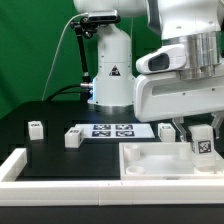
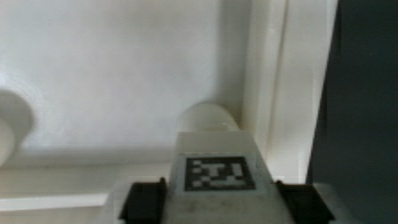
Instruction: Assemble one leg
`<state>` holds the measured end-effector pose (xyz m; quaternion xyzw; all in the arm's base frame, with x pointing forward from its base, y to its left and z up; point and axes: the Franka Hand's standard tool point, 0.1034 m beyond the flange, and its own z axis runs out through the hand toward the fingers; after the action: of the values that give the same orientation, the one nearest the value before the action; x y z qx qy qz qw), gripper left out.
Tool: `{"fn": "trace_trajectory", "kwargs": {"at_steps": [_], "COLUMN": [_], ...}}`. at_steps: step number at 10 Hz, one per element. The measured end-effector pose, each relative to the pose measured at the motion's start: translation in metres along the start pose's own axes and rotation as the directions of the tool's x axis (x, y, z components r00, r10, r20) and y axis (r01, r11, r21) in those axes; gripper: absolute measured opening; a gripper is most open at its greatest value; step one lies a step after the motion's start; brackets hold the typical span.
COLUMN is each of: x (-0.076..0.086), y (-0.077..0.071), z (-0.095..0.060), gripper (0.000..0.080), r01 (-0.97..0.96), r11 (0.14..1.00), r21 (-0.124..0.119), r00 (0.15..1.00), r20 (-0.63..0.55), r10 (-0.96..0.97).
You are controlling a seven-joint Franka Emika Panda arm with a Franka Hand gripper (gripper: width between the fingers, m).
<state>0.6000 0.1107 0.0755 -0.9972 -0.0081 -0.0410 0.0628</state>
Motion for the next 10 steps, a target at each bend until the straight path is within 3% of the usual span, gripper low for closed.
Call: {"fn": "trace_trajectory", "kwargs": {"at_steps": [1, 4, 7, 10], "x": [0.0, 0.0013, 0.0016, 0.0049], "y": [0.0, -0.0031, -0.0089, -0.0098], "z": [0.0, 0.0009, 0.0012, 0.0016], "gripper": [0.029, 0.029, 0.029, 0.0291], "r01": [-0.002, -0.364, -0.632, -0.841], "r11": [1.0, 0.931, 0.774, 0.538], "r21": [0.0, 0.013, 0.018, 0.055], "r00": [1.0, 0.931, 0.775, 0.538], "r20": [0.0, -0.006, -0.008, -0.015], "r10": [0.002, 0.364, 0.633, 0.843]}}
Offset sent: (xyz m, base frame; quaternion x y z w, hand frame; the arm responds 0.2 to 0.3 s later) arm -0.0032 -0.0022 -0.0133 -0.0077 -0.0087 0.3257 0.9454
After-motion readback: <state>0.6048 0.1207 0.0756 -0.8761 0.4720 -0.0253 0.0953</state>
